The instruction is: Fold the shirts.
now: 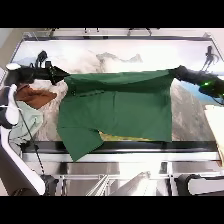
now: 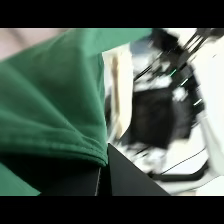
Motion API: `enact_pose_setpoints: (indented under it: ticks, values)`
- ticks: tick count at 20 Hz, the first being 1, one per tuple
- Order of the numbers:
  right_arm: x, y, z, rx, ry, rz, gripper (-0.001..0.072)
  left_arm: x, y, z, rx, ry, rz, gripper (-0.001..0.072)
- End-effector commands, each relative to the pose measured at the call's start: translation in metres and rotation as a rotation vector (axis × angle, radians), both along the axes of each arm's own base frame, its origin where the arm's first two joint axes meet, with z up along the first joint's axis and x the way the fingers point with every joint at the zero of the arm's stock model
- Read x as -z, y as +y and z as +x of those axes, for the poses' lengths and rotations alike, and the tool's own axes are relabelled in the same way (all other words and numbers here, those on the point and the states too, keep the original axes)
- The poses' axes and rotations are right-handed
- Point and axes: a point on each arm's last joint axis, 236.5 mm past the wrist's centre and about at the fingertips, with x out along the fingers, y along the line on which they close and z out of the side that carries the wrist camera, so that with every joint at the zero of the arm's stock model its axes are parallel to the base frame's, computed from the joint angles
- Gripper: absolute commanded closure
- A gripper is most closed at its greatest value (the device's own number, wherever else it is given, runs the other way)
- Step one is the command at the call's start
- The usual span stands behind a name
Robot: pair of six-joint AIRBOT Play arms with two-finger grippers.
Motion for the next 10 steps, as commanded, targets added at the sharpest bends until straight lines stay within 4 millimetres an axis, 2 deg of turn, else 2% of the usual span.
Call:
enact_pose_setpoints:
  ticks: [1,3,4,7,8,10]
  values:
    - [0.036,-0.006,0.034,0.052,0.016,0.095,0.0689,0.052,0.017,0.047,-0.176,0.049,-0.088,0.0688]
    - [0.031,-0.008,0.053,0.058,-0.013,0.144,0.0689,0.06,0.03,0.072,-0.292,0.012,-0.062,0.0686]
    - [0.027,-0.008,0.06,0.062,-0.029,0.171,0.0689,0.053,0.033,0.08,-0.325,-0.025,-0.082,0.0686]
    - [0.01,-0.013,0.076,0.077,-0.075,0.202,0.0689,0.007,0.046,0.099,-0.409,-0.134,-0.23,0.0686]
    - [0.003,-0.01,0.075,0.056,-0.089,0.209,0.0689,0.003,0.046,0.101,-0.404,-0.156,-0.211,0.0686]
    - [0.002,-0.008,0.073,0.037,-0.091,0.208,0.0689,-0.011,0.047,0.102,-0.394,-0.245,-0.183,0.0686]
